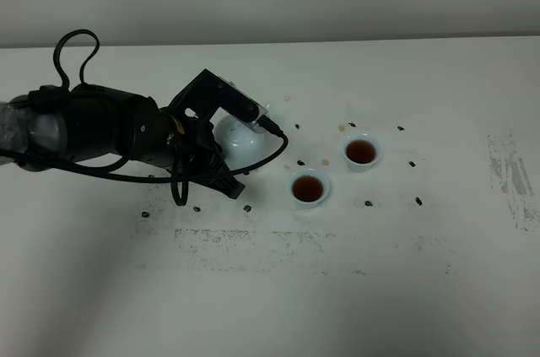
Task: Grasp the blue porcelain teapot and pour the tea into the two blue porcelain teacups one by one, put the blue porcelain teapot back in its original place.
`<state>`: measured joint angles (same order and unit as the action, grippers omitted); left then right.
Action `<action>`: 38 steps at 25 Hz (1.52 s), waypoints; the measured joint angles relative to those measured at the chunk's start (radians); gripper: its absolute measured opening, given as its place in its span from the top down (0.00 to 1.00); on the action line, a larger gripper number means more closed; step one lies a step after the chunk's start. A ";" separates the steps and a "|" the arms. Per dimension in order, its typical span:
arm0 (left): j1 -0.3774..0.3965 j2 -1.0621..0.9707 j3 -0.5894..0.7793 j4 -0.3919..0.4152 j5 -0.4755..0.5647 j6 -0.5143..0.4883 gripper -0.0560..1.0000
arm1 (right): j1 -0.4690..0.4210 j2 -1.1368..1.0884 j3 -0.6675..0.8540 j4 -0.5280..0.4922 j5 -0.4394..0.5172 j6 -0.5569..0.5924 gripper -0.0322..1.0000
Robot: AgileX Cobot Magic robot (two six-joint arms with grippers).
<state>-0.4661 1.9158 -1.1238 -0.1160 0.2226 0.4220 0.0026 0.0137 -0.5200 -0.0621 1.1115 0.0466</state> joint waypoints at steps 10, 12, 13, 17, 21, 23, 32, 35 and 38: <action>-0.004 0.000 0.000 -0.002 0.041 0.000 0.91 | 0.000 0.000 0.000 0.000 0.000 0.000 0.51; -0.004 0.000 0.000 -0.002 0.046 0.000 0.91 | 0.000 0.000 0.000 0.000 0.000 0.000 0.51; -0.004 0.001 0.000 -0.002 0.046 0.000 0.91 | 0.000 0.000 0.000 0.000 0.000 0.000 0.51; -0.004 0.024 0.000 -0.001 0.048 0.000 0.91 | 0.000 0.000 0.000 0.000 0.000 0.000 0.51; -0.004 0.030 0.001 -0.001 0.040 0.004 0.91 | 0.000 0.000 0.000 0.000 0.000 0.000 0.51; -0.004 0.030 0.001 -0.001 0.039 0.011 0.91 | 0.000 0.000 0.000 0.000 0.000 0.000 0.51; -0.004 0.036 0.002 -0.001 0.028 0.019 0.91 | 0.000 0.000 0.000 0.000 0.000 0.000 0.51; -0.004 0.048 0.001 -0.002 0.007 0.019 0.91 | 0.000 0.000 0.000 0.000 0.000 0.000 0.51; -0.004 0.062 -0.001 -0.004 0.002 0.019 0.91 | 0.000 0.000 0.000 0.000 0.000 0.000 0.51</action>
<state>-0.4702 1.9777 -1.1245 -0.1197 0.2242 0.4409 0.0026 0.0137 -0.5200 -0.0621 1.1115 0.0466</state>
